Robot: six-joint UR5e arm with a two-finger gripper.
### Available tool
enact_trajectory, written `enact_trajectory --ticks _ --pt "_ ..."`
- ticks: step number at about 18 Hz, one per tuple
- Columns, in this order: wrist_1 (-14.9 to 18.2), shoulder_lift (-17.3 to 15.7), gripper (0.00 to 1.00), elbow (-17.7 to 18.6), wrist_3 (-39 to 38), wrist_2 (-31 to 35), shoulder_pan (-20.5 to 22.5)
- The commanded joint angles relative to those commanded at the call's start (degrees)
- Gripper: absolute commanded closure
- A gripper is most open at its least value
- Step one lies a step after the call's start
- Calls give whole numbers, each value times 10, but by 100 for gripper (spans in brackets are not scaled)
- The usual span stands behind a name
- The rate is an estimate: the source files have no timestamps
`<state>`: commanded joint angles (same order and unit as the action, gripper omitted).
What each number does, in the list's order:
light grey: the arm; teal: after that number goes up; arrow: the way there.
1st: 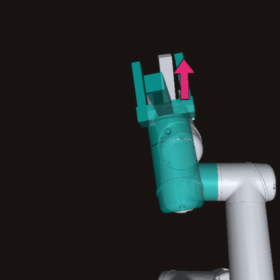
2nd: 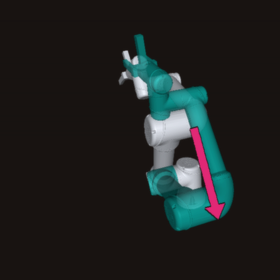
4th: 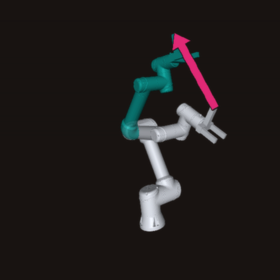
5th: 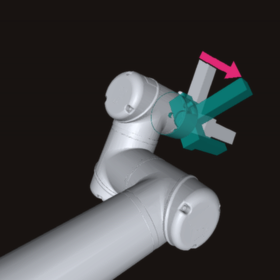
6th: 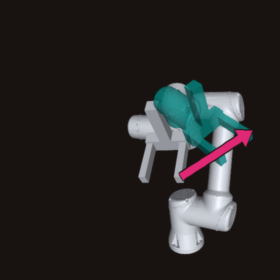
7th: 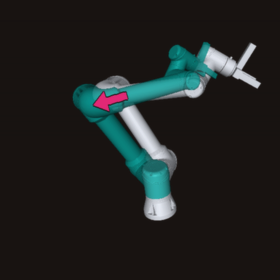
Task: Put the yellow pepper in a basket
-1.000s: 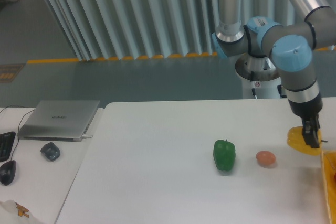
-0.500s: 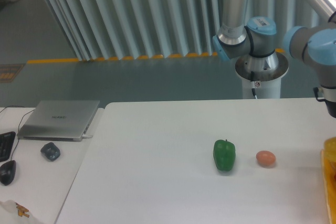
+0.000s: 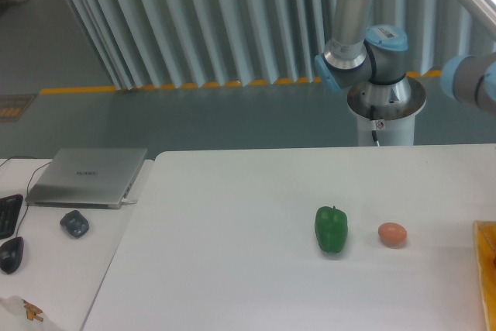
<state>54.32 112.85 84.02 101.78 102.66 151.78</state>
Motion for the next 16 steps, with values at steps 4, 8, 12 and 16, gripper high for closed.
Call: enact_trajectory --ticks 4,8,12,16 --pt "-2 2 38 1 1 0 12" --pt "-8 5 0 1 0 0 17" --pt "-8 4 0 4 -1 -15 17" --pt "-9 -1 0 13 -10 -63 19"
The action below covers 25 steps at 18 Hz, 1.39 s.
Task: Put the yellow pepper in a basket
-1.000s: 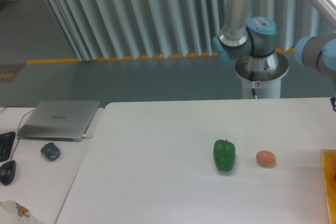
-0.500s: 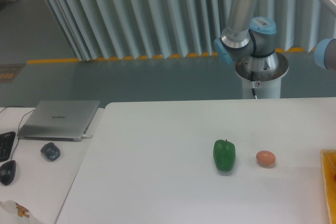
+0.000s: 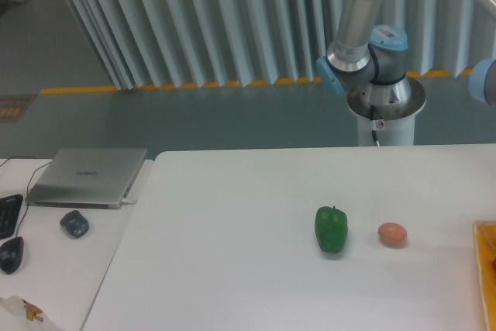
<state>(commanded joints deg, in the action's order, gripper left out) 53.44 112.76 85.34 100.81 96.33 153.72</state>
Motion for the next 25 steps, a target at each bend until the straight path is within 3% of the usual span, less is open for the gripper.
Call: enact_trajectory --ticks 4,12,14,19,21,25 --pt "0 -2 0 6 -13 -6 -2" --pt "14 -11 0 12 -13 -91 -25" --pt "34 -19 0 20 -13 -91 -32" --pt "132 -41 0 19 -12 -85 -76" --pt "162 -49 0 20 -12 -47 -95" --pt "177 -52 0 25 -30 -9 -117"
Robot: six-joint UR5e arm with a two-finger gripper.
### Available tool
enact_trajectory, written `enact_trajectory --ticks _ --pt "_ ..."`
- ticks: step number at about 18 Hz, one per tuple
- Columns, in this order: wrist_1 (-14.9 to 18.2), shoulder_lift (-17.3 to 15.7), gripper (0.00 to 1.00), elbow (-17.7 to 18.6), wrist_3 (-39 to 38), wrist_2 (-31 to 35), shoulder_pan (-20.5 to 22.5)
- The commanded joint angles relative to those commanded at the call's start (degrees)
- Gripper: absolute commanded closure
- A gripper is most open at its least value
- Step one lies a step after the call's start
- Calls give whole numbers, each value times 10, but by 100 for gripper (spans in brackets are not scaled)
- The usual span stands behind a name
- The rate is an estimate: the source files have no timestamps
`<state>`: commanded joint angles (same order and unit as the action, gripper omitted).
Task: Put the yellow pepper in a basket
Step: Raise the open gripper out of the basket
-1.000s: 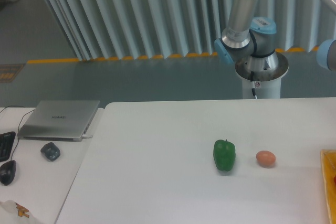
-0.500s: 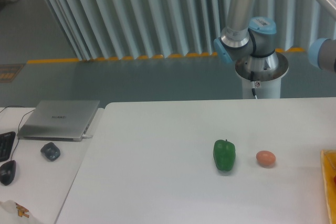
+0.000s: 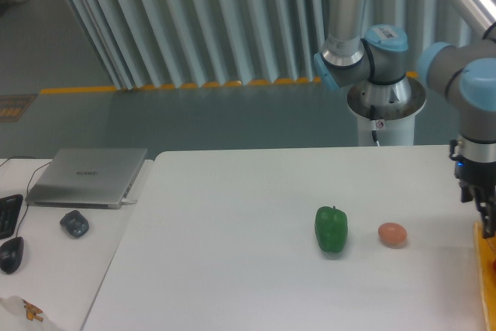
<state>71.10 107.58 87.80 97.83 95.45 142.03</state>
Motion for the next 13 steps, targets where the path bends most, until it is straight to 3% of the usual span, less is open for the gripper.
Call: enact_trajectory --ticks 8,13 --pt "24 -13 0 2 -10 1 0" --pt "22 -16 0 11 -25 1 0"
